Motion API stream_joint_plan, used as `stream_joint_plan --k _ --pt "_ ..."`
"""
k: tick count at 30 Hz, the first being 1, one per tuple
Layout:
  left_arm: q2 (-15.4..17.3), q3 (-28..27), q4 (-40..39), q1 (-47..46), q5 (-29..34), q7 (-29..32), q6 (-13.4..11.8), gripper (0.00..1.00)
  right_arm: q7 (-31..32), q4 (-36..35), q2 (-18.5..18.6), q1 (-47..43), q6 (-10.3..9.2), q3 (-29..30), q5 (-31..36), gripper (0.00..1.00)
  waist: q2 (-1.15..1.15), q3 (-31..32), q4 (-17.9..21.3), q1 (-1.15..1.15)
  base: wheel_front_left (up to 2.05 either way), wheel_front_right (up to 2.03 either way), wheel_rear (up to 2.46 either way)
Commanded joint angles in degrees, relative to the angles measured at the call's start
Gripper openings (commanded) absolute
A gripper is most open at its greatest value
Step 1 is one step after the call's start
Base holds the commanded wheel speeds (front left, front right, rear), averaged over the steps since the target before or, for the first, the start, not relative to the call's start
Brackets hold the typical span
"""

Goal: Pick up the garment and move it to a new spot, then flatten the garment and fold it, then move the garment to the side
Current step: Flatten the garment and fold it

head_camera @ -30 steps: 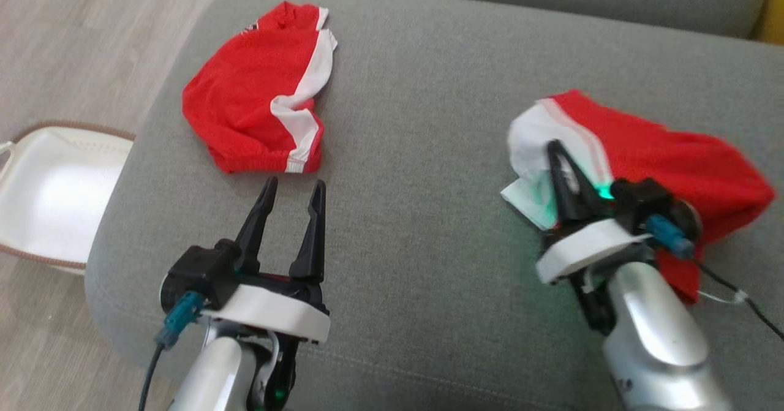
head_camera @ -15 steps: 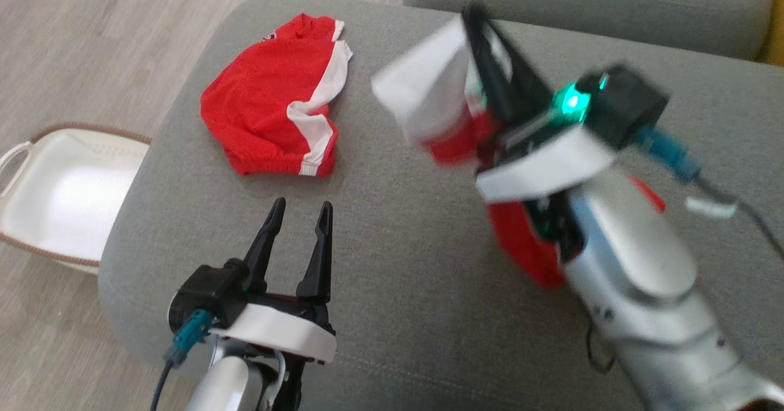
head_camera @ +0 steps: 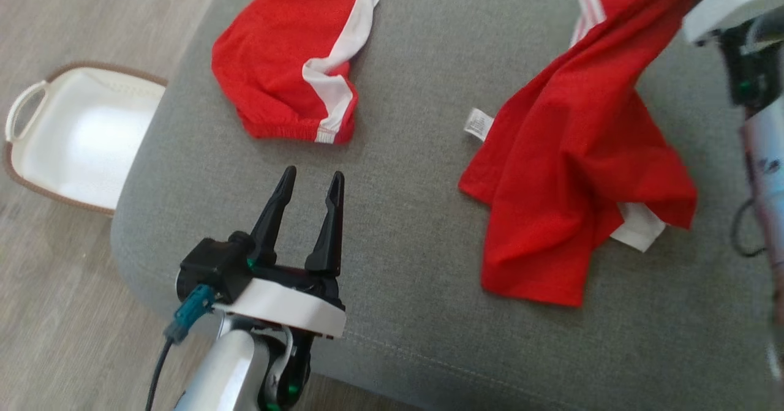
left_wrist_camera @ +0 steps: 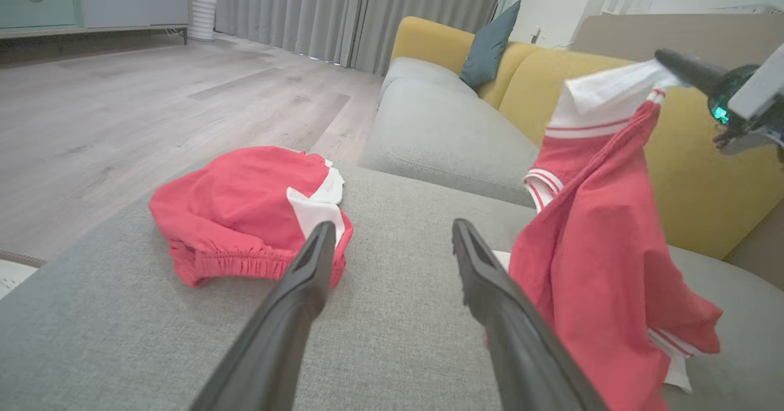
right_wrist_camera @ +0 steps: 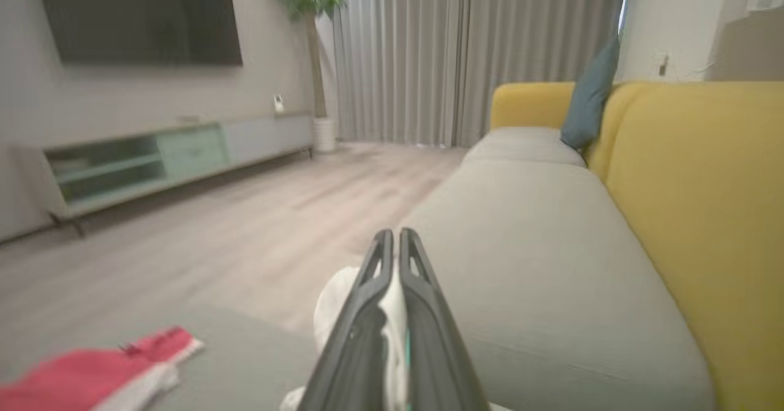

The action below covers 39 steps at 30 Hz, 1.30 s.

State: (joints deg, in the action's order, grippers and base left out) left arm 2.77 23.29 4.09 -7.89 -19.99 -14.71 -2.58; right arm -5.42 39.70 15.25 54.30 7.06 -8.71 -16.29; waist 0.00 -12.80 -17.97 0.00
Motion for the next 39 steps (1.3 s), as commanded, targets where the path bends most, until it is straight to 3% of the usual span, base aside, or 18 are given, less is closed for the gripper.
stream_joint_plan --k 1,2,3,10,20,25,29,39 --pt "0.1 -1.7 -1.77 -2.1 -0.22 -0.29 -0.32 1.0 0.75 0.86 0.59 3.13 0.43 0.0 2.62 0.03 0.0 -1.42 -0.11 0.0 0.0 0.0 0.0" --pt "0.1 -1.66 -1.71 -2.39 -0.27 -0.29 -0.26 1.0 0.64 3.55 1.38 4.36 0.43 0.63 5.04 0.96 0.0 -1.87 -0.01 0.0 0.0 0.0 0.0" --pt "0.1 -1.58 -1.63 -2.7 -0.28 -0.29 -0.2 1.0 0.75 6.42 1.85 5.4 0.43 1.99 7.11 1.0 0.0 -2.18 0.08 0.0 0.0 0.0 0.0" --pt "0.1 -2.26 -1.49 -3.97 -0.12 -0.29 -0.3 1.0 -1.5 17.39 -0.98 10.04 0.43 7.81 16.0 1.0 0.0 -2.25 2.56 0.0 0.0 0.0 0.0" --pt "0.1 -6.51 -2.15 -2.48 1.31 -0.29 -0.28 1.0 -8.94 18.61 -5.86 5.94 0.43 6.72 15.85 1.0 0.0 4.48 7.36 0.0 0.0 0.0 0.0" --pt "0.1 -8.2 -2.87 -0.53 2.07 -0.29 -0.51 1.0 -9.52 11.78 -8.52 -1.24 0.43 4.83 12.96 1.0 0.0 8.51 9.35 0.0 0.0 0.0 0.0" --pt "0.1 -9.35 -3.45 1.15 2.76 -0.29 -0.76 1.0 -9.56 -0.46 -10.75 -12.57 0.43 4.53 10.47 1.0 0.0 11.65 11.05 0.0 0.0 0.0 0.0" --pt "0.1 -9.8 -4.11 4.35 3.37 -0.29 -1.17 1.0 -9.57 -21.73 -12.35 -37.45 0.43 2.15 6.2 1.0 0.0 13.89 12.55 0.0 0.0 0.0 0.0"
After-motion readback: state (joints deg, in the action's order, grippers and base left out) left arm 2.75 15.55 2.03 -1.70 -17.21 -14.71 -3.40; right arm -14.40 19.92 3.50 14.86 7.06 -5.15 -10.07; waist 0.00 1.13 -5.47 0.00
